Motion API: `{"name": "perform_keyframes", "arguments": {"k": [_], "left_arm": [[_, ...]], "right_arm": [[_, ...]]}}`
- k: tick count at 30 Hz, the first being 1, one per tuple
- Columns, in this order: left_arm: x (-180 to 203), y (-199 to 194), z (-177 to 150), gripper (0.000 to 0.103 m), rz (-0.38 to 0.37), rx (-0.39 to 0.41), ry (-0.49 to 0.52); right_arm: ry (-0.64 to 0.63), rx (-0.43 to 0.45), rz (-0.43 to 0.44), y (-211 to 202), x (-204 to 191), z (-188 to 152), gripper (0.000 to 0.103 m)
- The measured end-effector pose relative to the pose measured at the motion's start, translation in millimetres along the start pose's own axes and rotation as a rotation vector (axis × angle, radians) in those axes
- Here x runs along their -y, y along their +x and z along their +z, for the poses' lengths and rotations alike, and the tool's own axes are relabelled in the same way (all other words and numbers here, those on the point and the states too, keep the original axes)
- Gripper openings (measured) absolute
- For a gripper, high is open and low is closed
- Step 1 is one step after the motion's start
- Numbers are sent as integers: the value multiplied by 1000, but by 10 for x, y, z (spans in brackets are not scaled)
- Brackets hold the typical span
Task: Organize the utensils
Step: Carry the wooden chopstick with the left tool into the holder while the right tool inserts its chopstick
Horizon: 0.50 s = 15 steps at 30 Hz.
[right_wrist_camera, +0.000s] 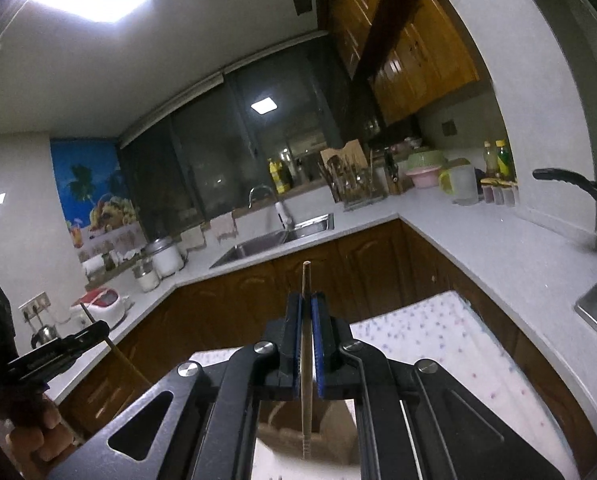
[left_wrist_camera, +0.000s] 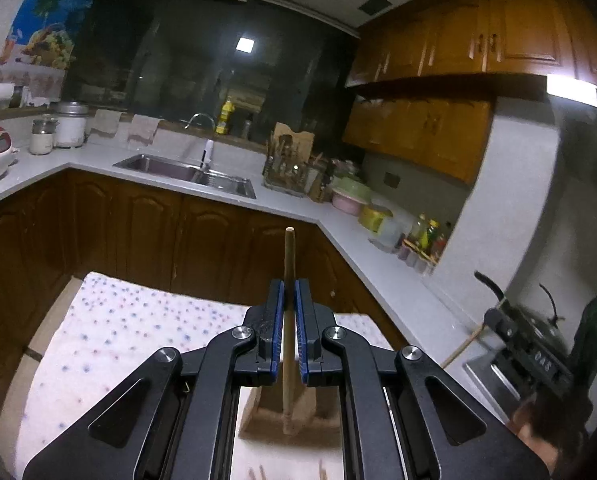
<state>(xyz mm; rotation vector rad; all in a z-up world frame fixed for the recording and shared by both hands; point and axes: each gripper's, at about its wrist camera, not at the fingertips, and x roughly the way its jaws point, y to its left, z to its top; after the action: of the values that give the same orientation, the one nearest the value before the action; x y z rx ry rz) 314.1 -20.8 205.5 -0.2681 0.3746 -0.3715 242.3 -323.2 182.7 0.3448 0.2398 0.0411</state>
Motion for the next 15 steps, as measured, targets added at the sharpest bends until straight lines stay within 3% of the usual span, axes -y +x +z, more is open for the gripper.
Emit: {"name": "perform_keyframes", "arguments": {"k": [6, 15], "left_arm": [[-147, 421, -72, 5, 25, 11, -57], [-196, 859, -598, 5, 63, -61, -37]], "right_arm": [[-6, 9, -11, 339, 10, -62, 5], [-9, -54, -46, 685, 132, -511, 5]]}}
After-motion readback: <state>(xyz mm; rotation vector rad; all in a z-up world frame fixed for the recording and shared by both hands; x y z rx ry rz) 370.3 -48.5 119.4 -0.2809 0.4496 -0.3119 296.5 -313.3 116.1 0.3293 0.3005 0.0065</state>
